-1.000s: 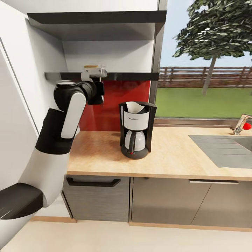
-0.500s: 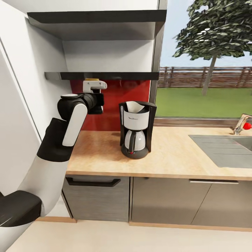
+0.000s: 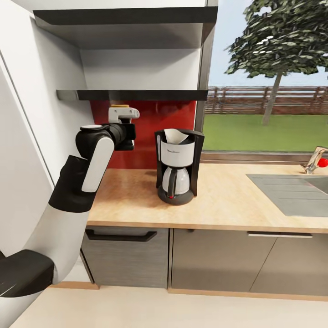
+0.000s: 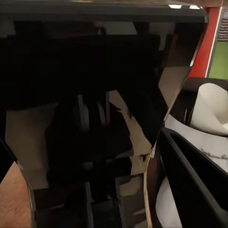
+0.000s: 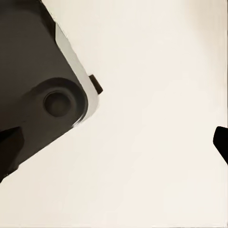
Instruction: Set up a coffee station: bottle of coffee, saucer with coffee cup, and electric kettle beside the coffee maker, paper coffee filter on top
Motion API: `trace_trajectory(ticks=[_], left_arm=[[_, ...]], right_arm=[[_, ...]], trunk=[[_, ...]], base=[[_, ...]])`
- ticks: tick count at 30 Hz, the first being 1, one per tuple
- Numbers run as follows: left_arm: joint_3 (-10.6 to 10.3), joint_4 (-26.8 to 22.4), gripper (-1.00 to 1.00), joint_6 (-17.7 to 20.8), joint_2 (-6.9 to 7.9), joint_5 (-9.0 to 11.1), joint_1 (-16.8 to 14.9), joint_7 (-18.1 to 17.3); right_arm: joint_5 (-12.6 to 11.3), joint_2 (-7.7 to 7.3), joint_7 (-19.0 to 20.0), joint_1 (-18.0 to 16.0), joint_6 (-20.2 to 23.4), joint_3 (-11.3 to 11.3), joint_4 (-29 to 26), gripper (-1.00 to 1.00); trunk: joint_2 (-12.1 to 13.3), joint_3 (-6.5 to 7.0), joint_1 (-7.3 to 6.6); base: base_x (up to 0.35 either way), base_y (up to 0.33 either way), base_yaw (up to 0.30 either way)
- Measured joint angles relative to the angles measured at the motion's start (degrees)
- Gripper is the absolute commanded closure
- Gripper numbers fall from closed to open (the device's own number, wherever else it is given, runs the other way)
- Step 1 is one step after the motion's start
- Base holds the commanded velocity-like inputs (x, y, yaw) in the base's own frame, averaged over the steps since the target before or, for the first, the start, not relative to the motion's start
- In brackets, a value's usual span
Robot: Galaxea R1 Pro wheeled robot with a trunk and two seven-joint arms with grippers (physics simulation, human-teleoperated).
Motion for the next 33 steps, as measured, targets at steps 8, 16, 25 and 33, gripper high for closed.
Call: trace_trajectory(ticks=[8,16,25,33], left_arm=[[0.0,0.0,1.00,0.0,0.04,0.0,0.0,0.0],[0.0,-0.3,1.00,0.0,2.17,-0.1,0.1,0.0],[0.1,-0.4,1.00,0.0,3.78,0.1,0.1,-0.1],[0.1,-0.3,1.00,0.0,3.95,0.2,1.0,-0.1]], right_arm=[[-35.8,-0.62,0.3,-2.7,0.1,-5.6,-6.6,-1.00],[-49.1,-0.69,0.2,-3.0,0.7,-6.3,-17.8,-1.00],[-50.9,-0.80,0.3,-2.3,9.2,-6.8,-26.6,-1.00],[-51.2,-0.80,0.2,-2.2,9.8,-7.9,-26.8,-1.00]], trunk=[[-3.2,-1.44,1.76],[-6.4,-2.88,3.52],[-10.0,-4.50,5.49],[-13.2,-5.94,7.25]], base=[[0.000,0.000,0.000],[0.000,0.000,0.000],[0.000,0.000,0.000],[0.000,0.000,0.000]])
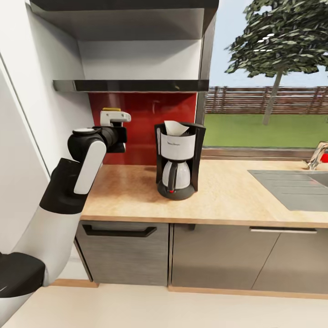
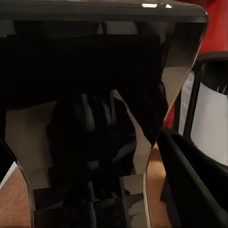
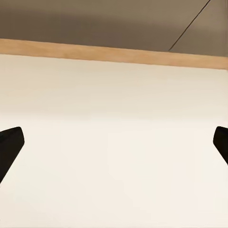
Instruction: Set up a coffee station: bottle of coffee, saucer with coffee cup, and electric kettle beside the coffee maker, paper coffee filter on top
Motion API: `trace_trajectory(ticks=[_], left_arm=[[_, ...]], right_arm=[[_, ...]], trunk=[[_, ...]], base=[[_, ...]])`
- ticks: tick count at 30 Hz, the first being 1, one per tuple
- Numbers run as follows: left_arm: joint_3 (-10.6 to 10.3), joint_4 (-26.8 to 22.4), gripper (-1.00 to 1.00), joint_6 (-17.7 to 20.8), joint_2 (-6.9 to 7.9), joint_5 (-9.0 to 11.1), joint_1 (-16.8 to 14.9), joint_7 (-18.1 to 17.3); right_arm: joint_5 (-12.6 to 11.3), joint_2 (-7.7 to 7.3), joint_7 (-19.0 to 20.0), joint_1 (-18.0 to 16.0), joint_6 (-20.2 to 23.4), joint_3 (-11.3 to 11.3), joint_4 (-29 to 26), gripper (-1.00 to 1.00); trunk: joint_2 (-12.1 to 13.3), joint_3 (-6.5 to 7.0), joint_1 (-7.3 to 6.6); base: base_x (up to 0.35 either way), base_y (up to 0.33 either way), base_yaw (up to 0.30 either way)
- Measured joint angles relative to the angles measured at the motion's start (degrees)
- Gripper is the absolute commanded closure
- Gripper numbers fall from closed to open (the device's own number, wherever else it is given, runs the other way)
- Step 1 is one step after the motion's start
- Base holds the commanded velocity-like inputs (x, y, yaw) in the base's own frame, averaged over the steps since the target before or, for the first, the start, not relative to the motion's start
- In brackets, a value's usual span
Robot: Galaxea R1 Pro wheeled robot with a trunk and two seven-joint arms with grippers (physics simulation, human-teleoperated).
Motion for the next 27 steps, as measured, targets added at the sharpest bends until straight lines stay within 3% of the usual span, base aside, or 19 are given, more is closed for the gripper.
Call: trace_trajectory(ticks=[27], left_arm=[[0.0,-0.2,1.00,-0.1,-0.05,0.1,0.2,0.0]], right_arm=[[0.1,-0.01,-0.2,0.0,0.0,-0.6,-0.1,-1.00]], trunk=[[-10.8,-4.85,5.93]], base=[[0.000,0.000,0.000]])
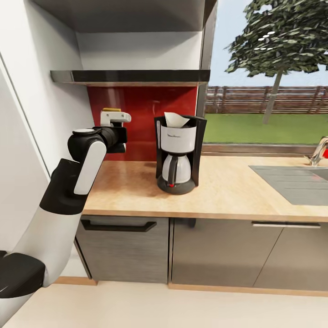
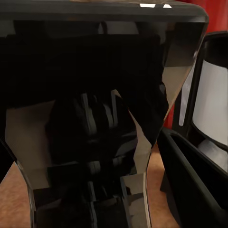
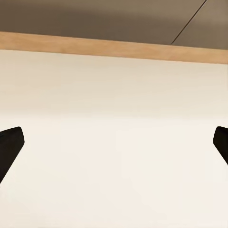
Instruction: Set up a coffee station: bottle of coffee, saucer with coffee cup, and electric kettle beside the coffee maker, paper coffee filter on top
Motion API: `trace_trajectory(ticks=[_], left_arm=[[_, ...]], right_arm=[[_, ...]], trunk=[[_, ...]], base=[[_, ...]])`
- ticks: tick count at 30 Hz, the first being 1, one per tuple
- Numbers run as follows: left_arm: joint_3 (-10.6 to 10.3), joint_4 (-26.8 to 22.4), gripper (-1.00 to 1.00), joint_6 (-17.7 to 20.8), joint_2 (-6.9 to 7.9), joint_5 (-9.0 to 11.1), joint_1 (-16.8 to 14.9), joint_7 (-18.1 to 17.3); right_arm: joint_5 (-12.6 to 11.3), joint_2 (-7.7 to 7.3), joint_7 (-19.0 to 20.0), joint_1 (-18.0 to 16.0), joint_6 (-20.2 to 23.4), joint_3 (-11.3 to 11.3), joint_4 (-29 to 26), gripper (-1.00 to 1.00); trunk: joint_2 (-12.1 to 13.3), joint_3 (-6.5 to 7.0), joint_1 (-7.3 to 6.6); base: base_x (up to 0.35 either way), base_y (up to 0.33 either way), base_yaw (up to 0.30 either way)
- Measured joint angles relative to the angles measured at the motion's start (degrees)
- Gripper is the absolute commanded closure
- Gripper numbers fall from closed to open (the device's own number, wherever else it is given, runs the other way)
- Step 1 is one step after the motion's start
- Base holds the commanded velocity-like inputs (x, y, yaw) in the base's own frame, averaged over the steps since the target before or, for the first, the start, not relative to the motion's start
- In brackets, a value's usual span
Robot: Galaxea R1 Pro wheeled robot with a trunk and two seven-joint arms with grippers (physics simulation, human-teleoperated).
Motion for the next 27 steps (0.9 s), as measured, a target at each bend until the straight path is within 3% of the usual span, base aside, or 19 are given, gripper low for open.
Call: trace_trajectory(ticks=[22,27], left_arm=[[0.0,-0.1,1.00,0.0,0.00,0.0,0.0,0.0],[0.0,-0.1,1.00,0.0,0.00,0.0,0.0,0.0]], right_arm=[[0.0,0.01,0.0,0.0,-0.1,0.1,0.1,-1.00],[0.1,0.01,0.0,0.3,-2.6,0.1,0.1,-1.00]], trunk=[[-8.8,-3.95,4.83],[-10.8,-4.85,5.93]], base=[[0.000,0.000,0.000],[0.000,0.000,0.000]])
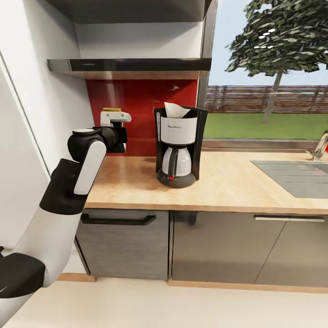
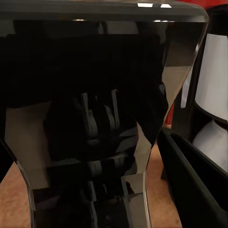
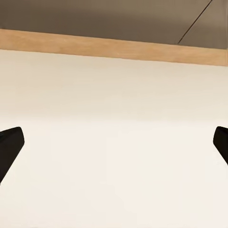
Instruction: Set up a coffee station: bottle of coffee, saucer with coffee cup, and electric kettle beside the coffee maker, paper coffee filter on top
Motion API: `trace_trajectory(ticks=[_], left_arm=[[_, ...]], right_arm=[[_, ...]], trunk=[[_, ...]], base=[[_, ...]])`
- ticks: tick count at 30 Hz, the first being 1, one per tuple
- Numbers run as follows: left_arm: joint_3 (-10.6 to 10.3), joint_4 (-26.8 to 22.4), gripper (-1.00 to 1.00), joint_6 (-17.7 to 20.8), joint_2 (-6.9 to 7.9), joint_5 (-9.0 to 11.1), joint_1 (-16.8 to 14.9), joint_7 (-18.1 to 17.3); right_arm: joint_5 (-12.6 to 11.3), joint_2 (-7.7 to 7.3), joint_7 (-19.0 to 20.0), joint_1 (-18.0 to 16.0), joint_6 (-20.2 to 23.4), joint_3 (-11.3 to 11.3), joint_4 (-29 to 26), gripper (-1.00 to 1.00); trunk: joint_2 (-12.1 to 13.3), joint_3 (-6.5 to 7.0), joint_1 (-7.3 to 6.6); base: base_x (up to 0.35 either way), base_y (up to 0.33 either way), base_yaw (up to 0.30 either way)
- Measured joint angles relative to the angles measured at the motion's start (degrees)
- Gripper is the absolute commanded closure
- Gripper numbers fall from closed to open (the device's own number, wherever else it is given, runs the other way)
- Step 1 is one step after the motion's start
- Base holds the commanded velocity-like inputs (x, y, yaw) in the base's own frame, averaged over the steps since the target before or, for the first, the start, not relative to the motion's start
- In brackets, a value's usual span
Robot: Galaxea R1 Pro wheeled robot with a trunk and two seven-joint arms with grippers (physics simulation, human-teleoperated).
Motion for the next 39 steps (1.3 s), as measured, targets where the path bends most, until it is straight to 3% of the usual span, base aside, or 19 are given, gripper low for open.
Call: trace_trajectory(ticks=[3,18,24,30,32,35,39], left_arm=[[0.0,0.0,1.00,0.0,0.00,0.0,0.0,0.0],[0.0,0.3,1.00,-0.2,-0.01,0.1,1.1,-0.1],[0.0,2.1,1.00,-5.2,-0.01,0.2,4.1,-0.1],[0.0,6.5,1.00,-8.9,0.07,0.2,4.8,-0.2],[0.0,8.3,1.00,-10.7,0.35,0.1,4.8,-0.3],[0.0,11.5,1.00,-13.0,3.27,-0.2,4.9,-5.1],[0.0,12.2,1.00,-15.9,4.58,-0.3,5.3,-6.8]], right_arm=[[0.0,0.00,0.0,0.3,-1.2,0.0,0.0,-1.00],[0.0,-0.18,0.1,0.5,-1.6,0.0,-0.1,-1.00],[0.0,-0.17,0.0,0.5,-1.6,0.0,0.0,-1.00],[0.0,-0.18,0.0,0.4,-1.6,0.0,0.0,-1.00],[0.0,-0.18,0.0,0.4,-1.6,0.0,0.0,-1.00],[0.1,-0.18,-0.1,0.4,-1.6,0.0,0.0,-1.00],[0.1,-0.17,-0.1,0.4,-1.6,0.0,0.1,-1.00]], trunk=[[-1.2,-0.54,0.66],[-1.2,-0.55,0.67],[-1.2,-0.55,0.67],[-1.2,-0.55,0.67],[-1.2,-0.55,0.67],[-1.2,-0.54,0.67],[-1.2,-0.54,0.67]], base=[[0.000,0.000,0.000],[0.007,0.014,-0.059],[0.001,0.002,-0.265],[0.000,0.000,-0.215],[0.000,0.000,-0.058],[0.000,0.000,-0.012],[0.000,0.000,-0.003]])
